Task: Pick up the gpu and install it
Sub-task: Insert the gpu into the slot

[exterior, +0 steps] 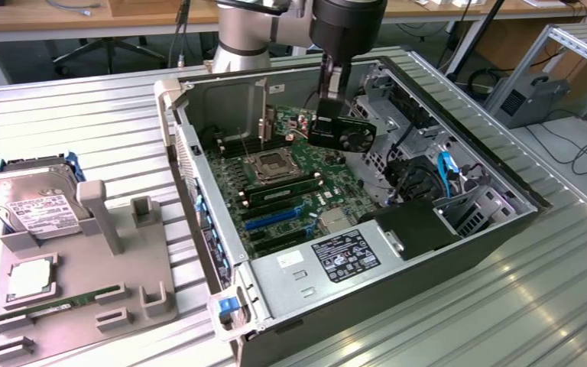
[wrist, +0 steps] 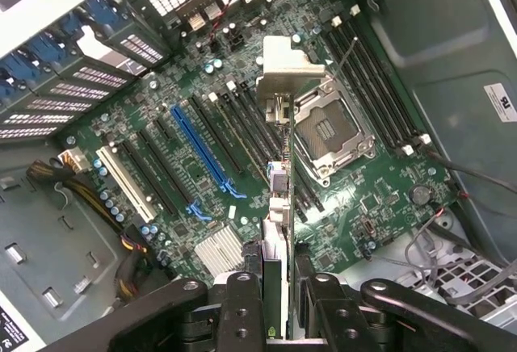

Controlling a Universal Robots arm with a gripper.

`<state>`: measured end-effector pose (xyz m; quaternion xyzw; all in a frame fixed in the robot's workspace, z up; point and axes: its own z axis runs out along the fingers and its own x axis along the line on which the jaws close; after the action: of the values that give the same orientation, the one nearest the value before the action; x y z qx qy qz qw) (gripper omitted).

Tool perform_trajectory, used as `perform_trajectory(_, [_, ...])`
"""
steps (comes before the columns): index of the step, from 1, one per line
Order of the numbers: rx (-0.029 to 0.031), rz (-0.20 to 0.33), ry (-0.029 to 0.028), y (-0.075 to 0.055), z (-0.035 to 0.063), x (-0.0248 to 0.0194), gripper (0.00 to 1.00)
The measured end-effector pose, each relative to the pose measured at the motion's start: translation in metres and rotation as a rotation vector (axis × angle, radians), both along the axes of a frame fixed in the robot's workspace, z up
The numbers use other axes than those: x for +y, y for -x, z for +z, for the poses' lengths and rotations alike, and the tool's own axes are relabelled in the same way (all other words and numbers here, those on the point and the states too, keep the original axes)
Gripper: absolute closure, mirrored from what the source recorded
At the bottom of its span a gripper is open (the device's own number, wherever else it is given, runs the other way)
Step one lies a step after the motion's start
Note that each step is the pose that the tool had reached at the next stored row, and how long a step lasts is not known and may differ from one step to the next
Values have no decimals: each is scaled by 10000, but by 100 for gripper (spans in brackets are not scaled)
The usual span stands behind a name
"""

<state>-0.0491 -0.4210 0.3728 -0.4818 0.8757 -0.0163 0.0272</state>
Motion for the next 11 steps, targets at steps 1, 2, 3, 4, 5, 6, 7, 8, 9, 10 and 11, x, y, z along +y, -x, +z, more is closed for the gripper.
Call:
perform_trajectory(1, [0,18,0,0,0,0,74])
perform_trajectory(2, [0,61,1,0,0,0,74])
perform_trajectory(3, [0,80,1,0,0,0,74])
perform_trajectory(4, [0,95,0,0,0,0,74])
perform_trajectory(5, [0,106,0,0,0,0,74])
perform_trajectory(6, [0,114,0,0,0,0,74])
perform_trajectory(7, [0,133,0,-1,0,0,74])
perform_trajectory(8, [0,144,0,-1,0,0,74])
perform_trajectory(9, [1,162,1,-1,0,0,74])
perform_trajectory(10, [0,182,1,0,0,0,74])
perform_trajectory(11, [0,206,0,0,0,0,74])
